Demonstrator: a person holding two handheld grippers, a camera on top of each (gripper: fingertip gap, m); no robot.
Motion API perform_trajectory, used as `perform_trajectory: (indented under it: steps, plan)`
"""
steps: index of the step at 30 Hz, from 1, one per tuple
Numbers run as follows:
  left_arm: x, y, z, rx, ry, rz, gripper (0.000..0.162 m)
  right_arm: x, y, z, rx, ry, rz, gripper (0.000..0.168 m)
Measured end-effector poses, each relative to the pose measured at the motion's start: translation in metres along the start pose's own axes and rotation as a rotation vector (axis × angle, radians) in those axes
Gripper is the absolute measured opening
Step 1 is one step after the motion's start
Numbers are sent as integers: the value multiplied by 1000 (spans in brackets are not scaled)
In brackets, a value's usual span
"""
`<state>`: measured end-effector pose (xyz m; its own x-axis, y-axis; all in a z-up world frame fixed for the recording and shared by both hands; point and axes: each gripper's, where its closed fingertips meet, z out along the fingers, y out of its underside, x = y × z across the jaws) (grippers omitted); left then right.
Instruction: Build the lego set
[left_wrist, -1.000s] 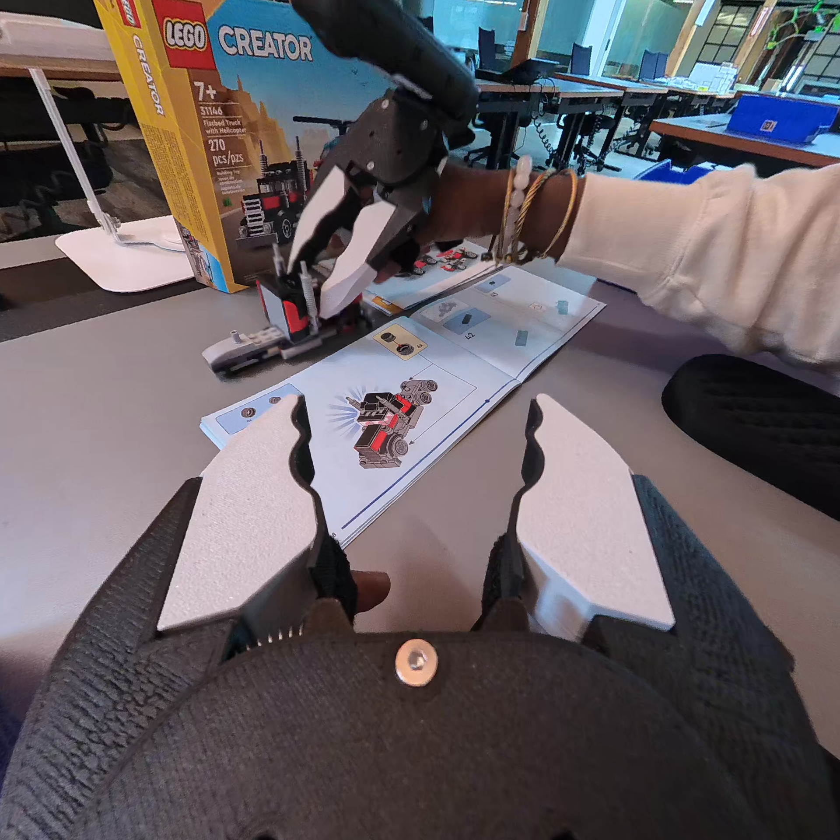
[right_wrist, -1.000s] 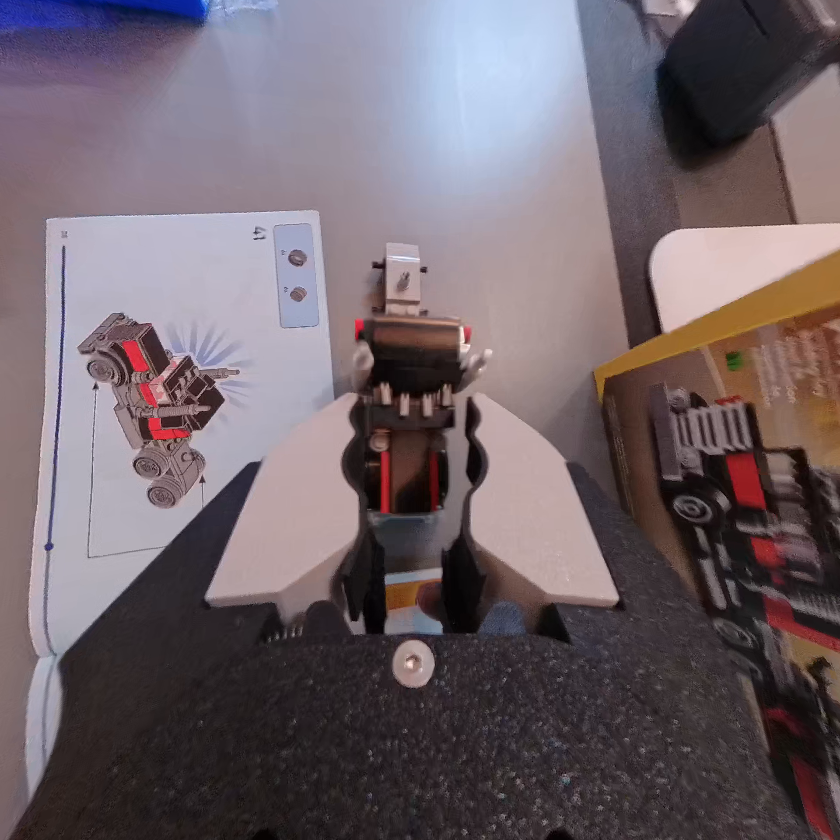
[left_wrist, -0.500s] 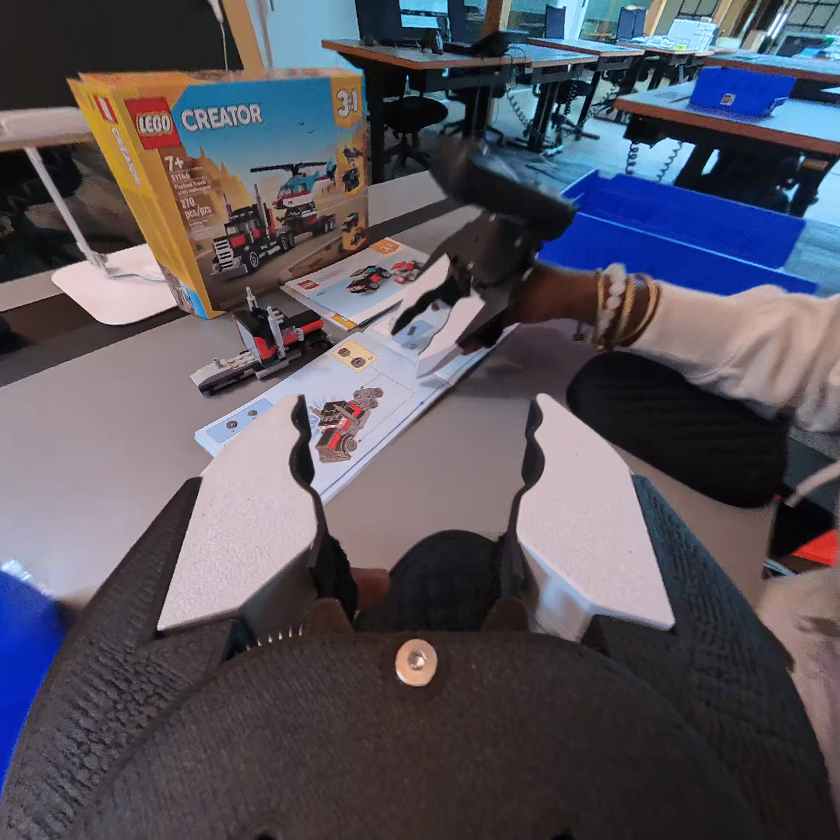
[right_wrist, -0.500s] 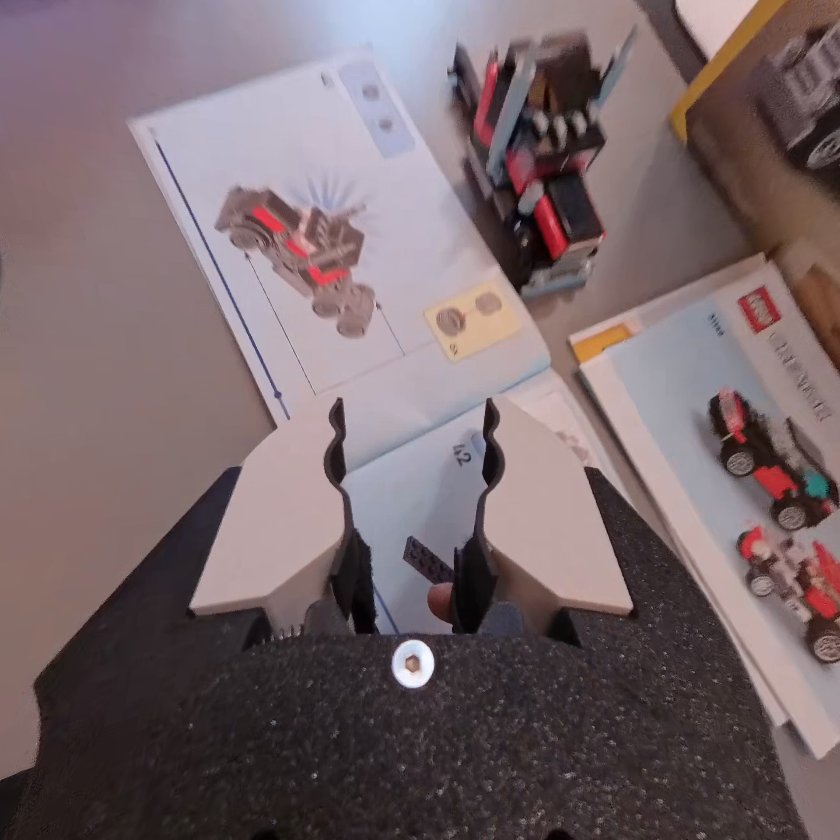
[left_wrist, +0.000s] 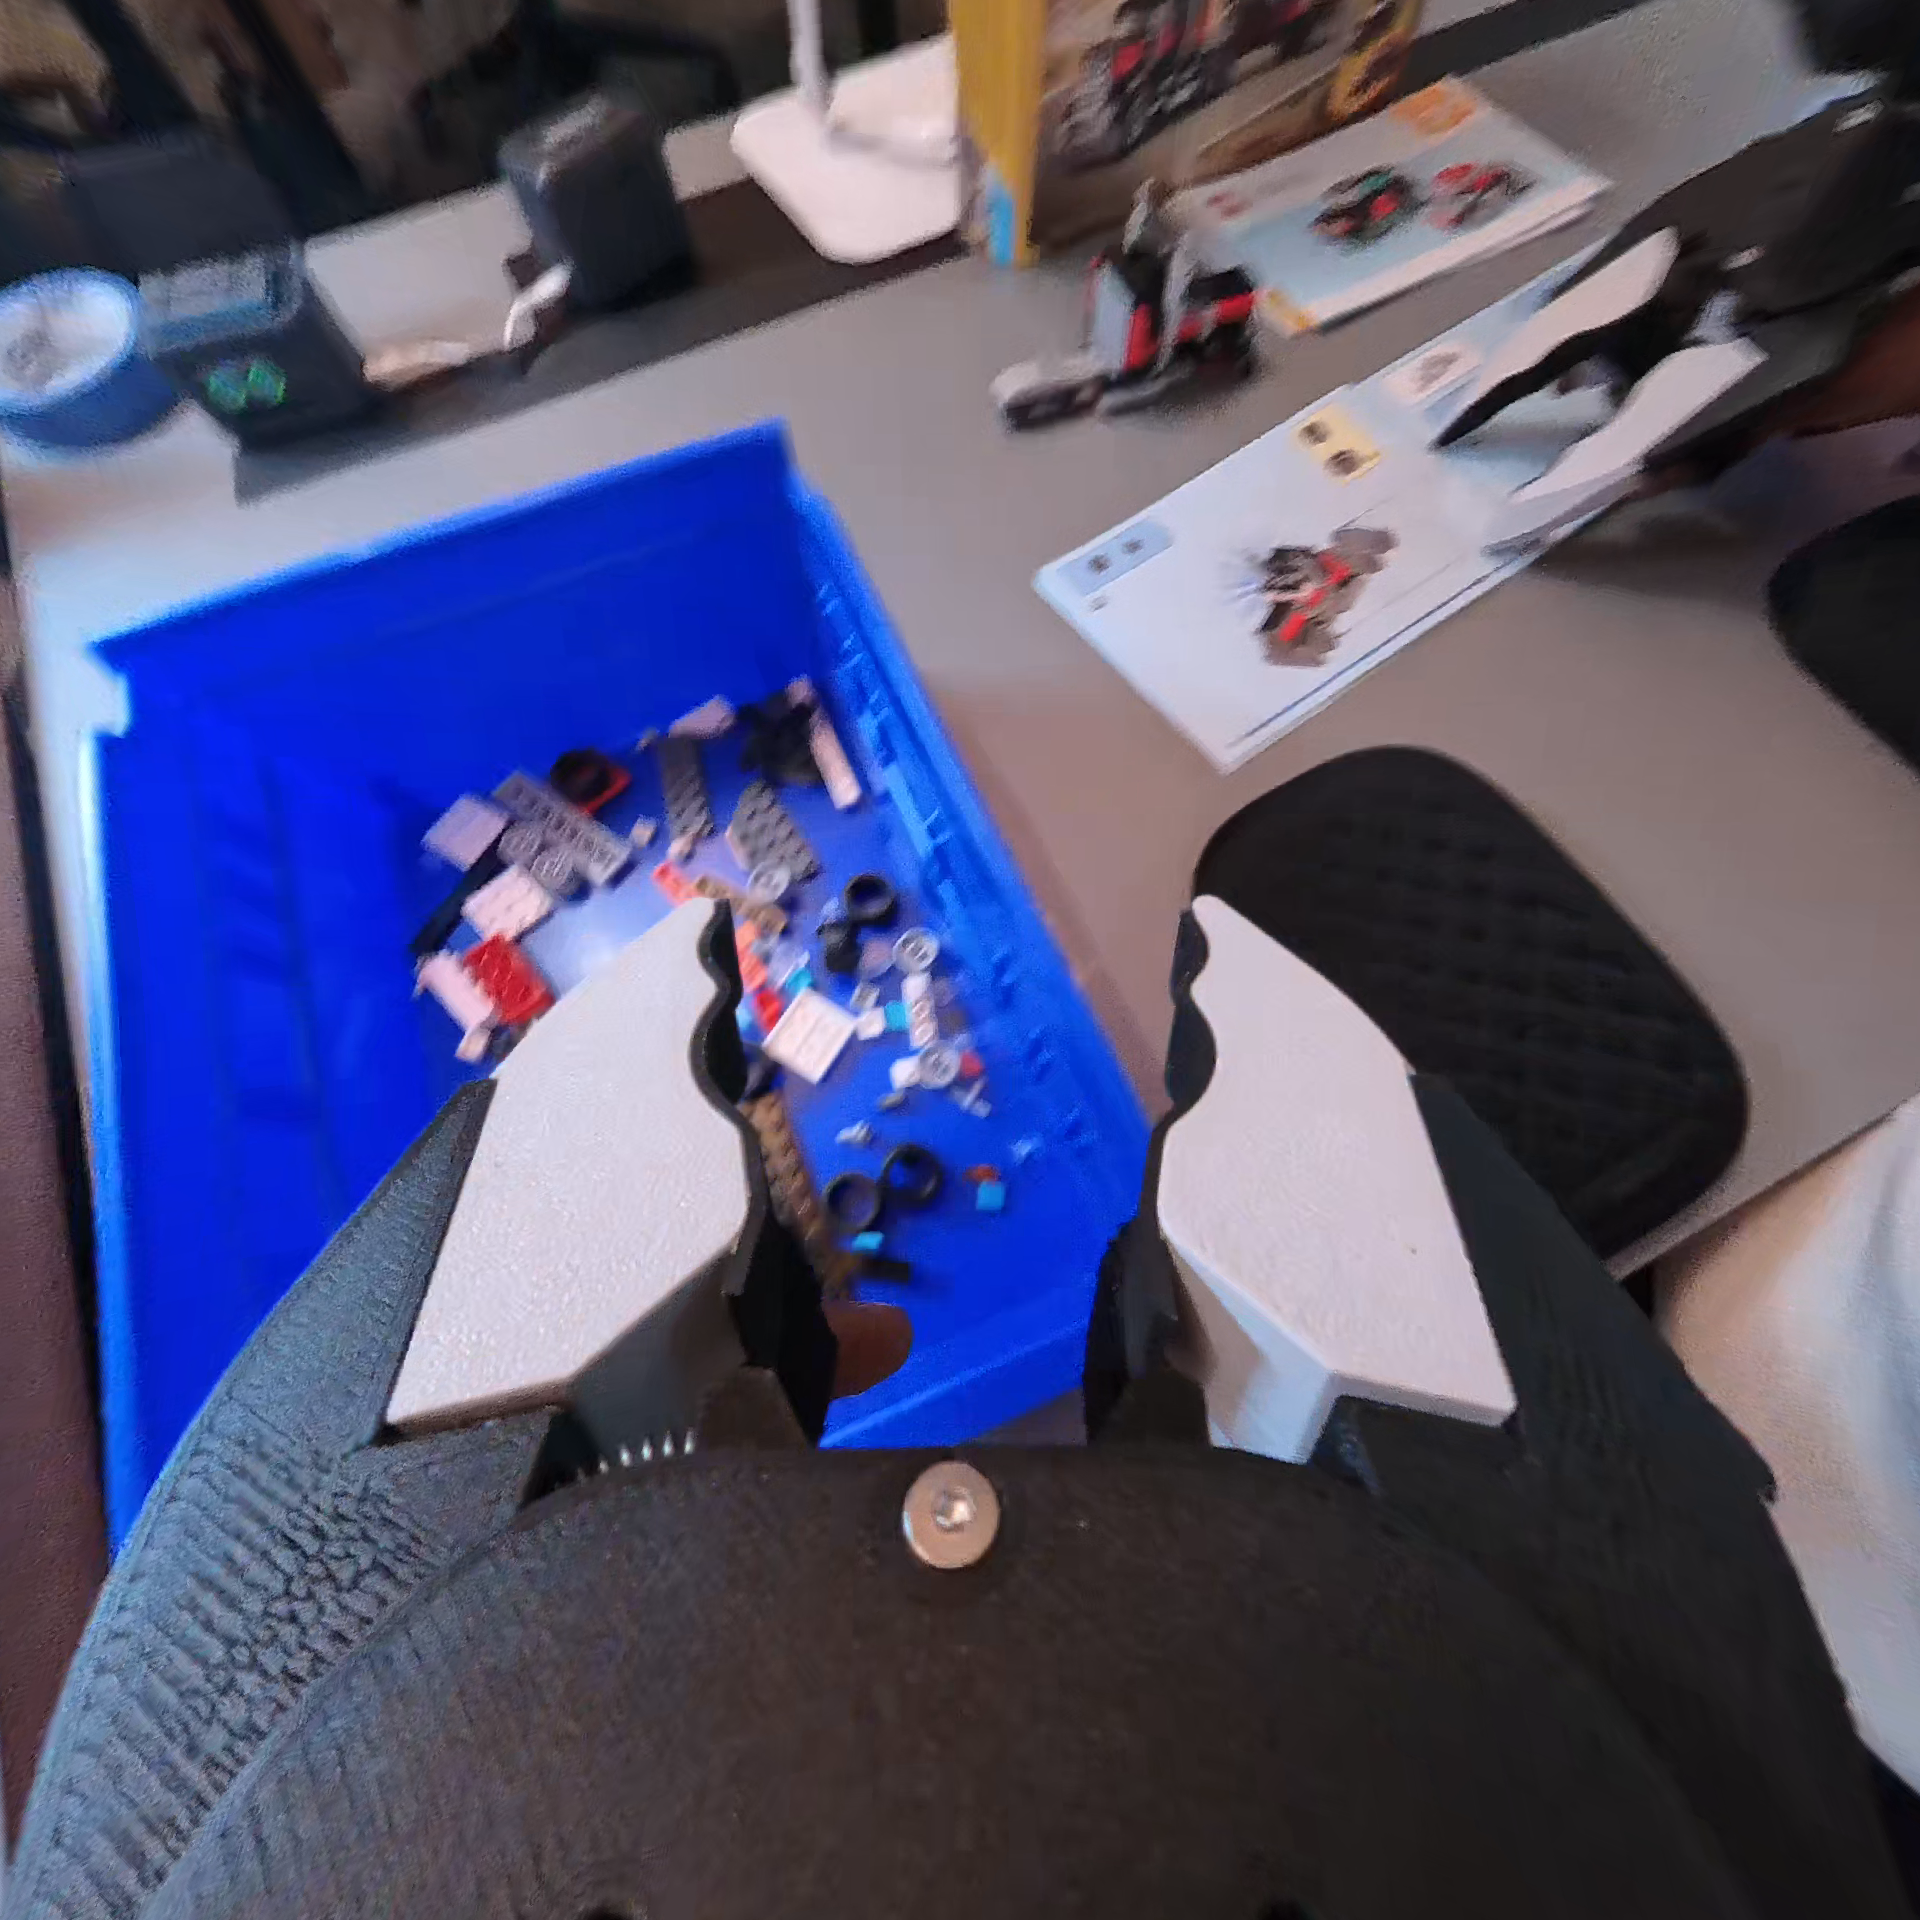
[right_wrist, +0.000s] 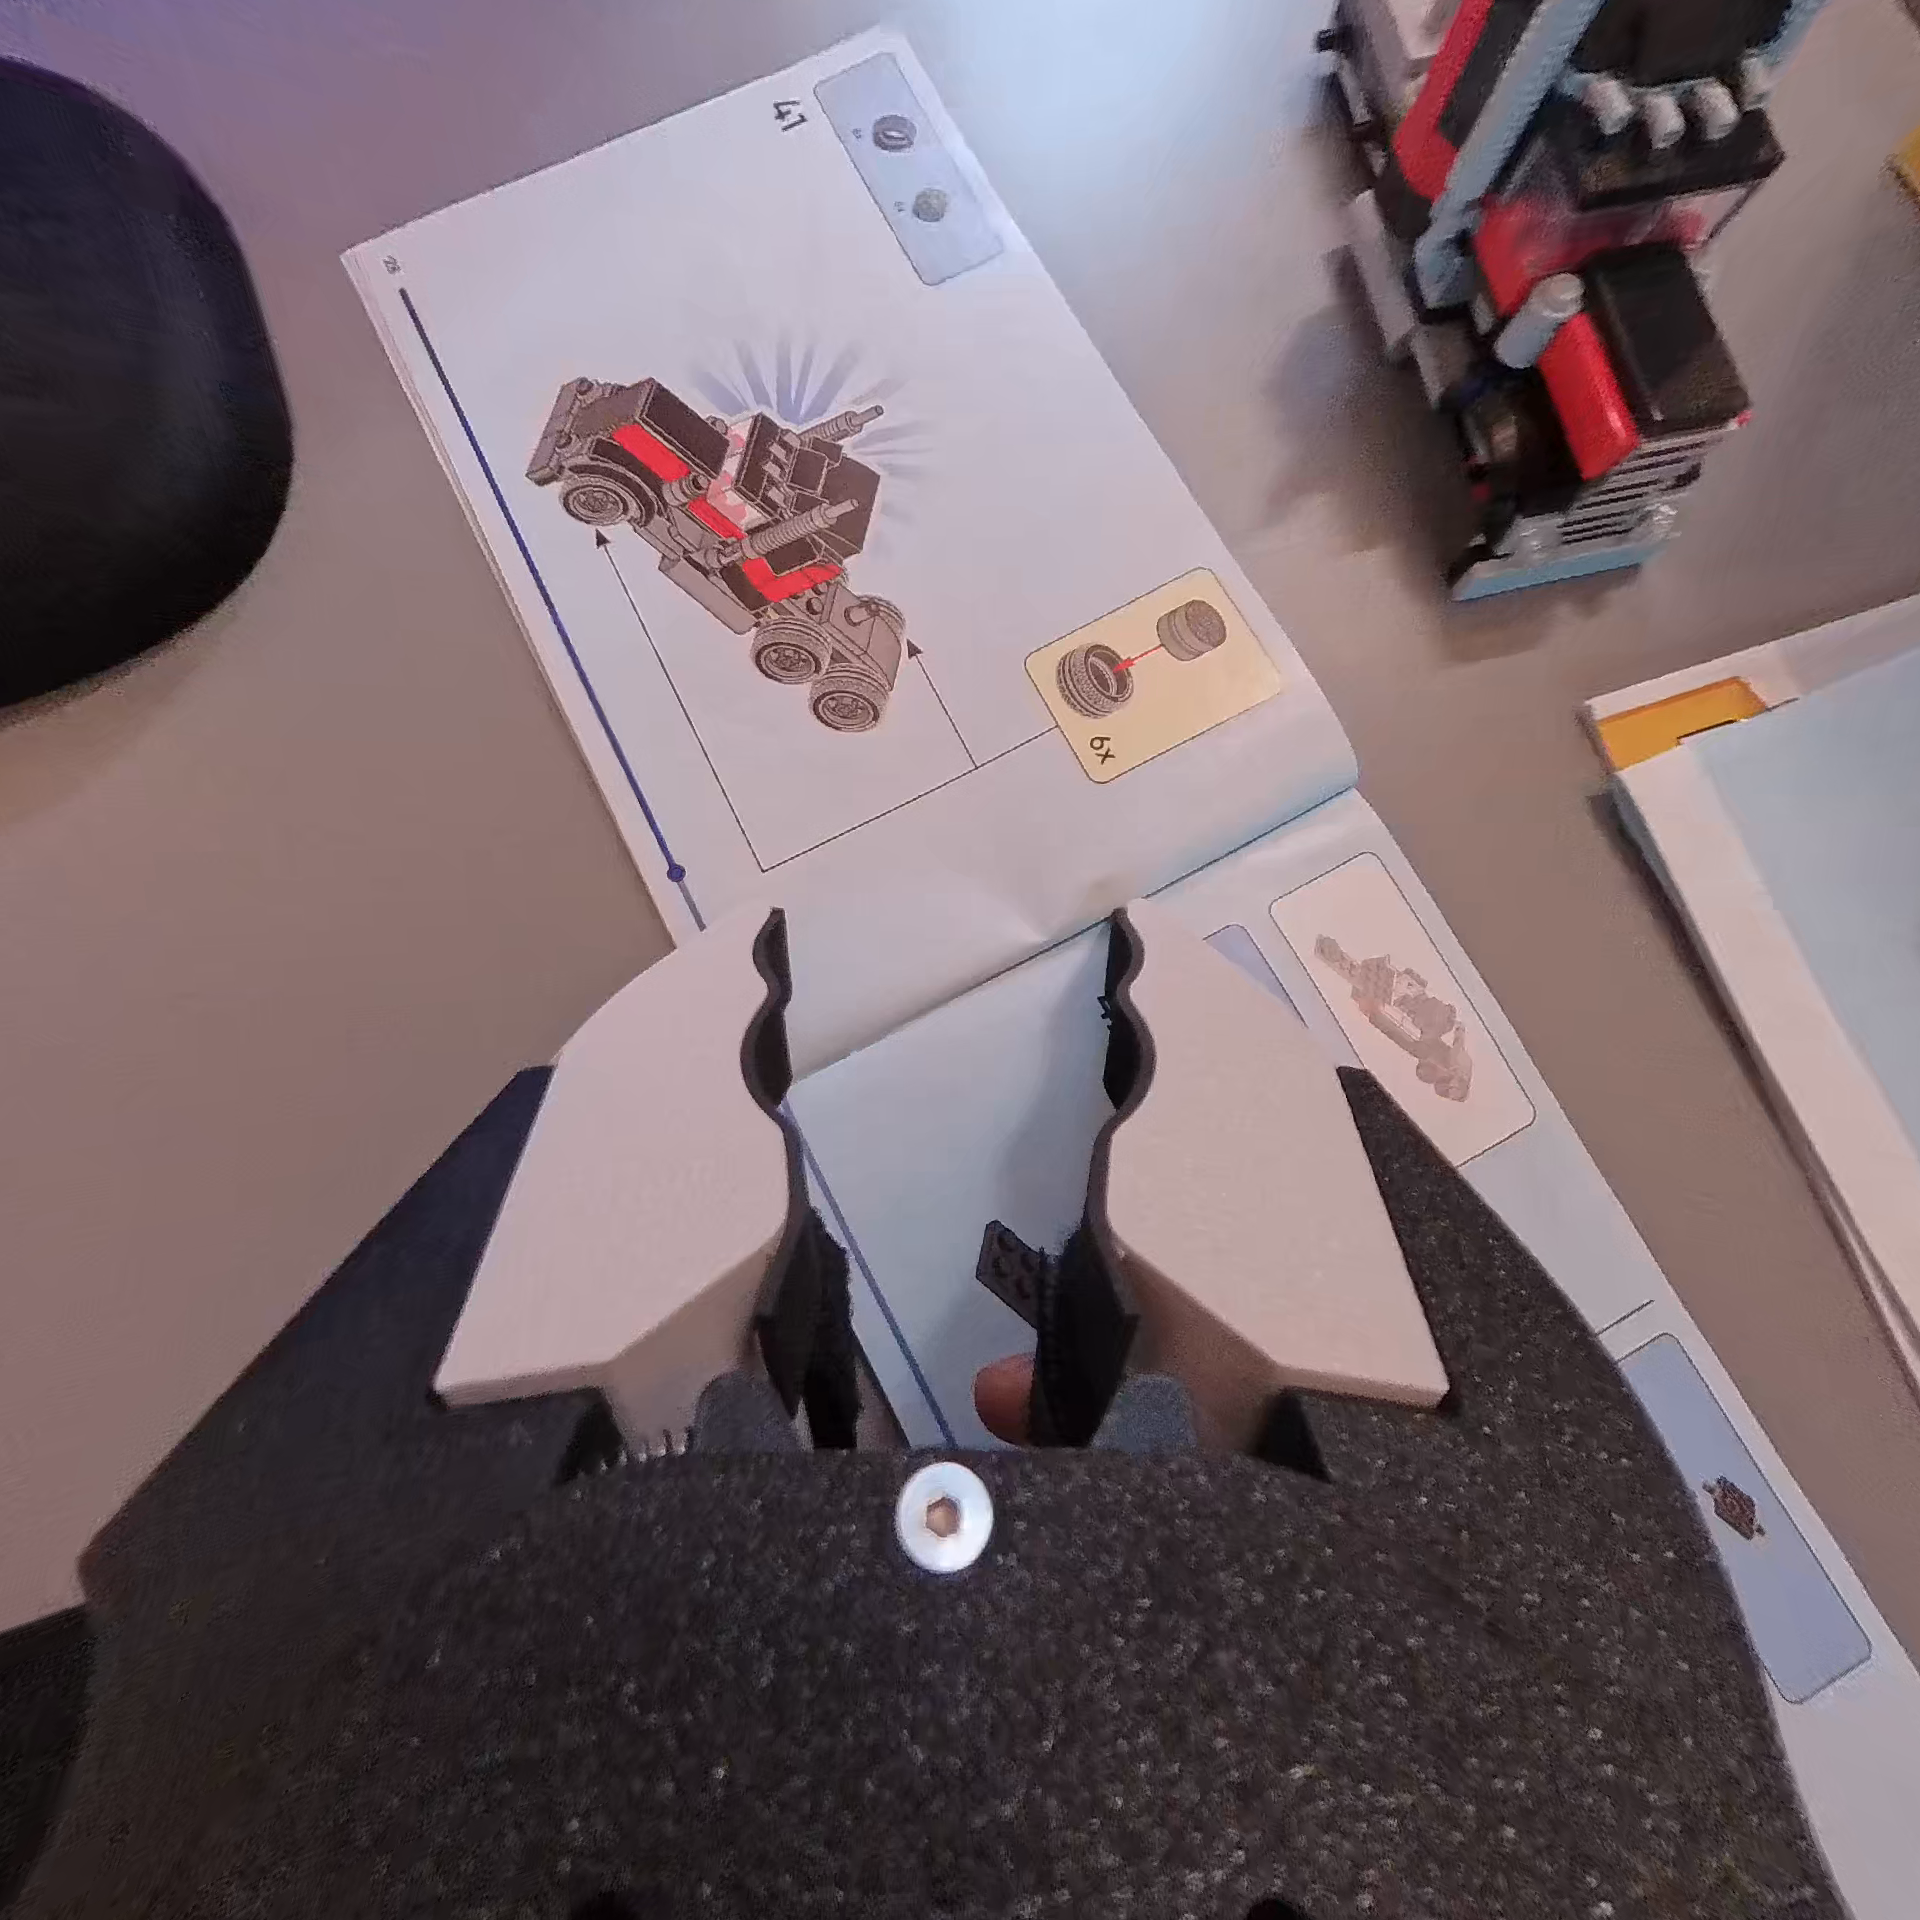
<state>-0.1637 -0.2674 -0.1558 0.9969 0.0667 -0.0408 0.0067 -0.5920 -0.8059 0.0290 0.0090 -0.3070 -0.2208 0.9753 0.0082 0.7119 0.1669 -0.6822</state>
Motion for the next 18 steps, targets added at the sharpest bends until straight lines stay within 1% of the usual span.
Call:
perform_trajectory:
  steps: [4,7,9,11,14,18]
  plan:
    - [-47,37,3,-164,-66,-45,79,-12,4,-4,4,-21,-26,59]
    - [-56,52,14,-217,-19,-54,77,-17,6,-7,6,-24,-44,61]
    - [-66,63,21,-269,-30,-53,75,-16,4,-12,16,-9,-48,65]
    - [-74,73,26,-318,-38,-42,73,-13,-7,-22,93,28,-26,65]
    - [-77,82,36,-363,-6,-38,71,-11,-23,-43,223,80,15,62]
    - [-77,95,47,-447,38,17,68,-11,-23,-56,298,146,29,57]
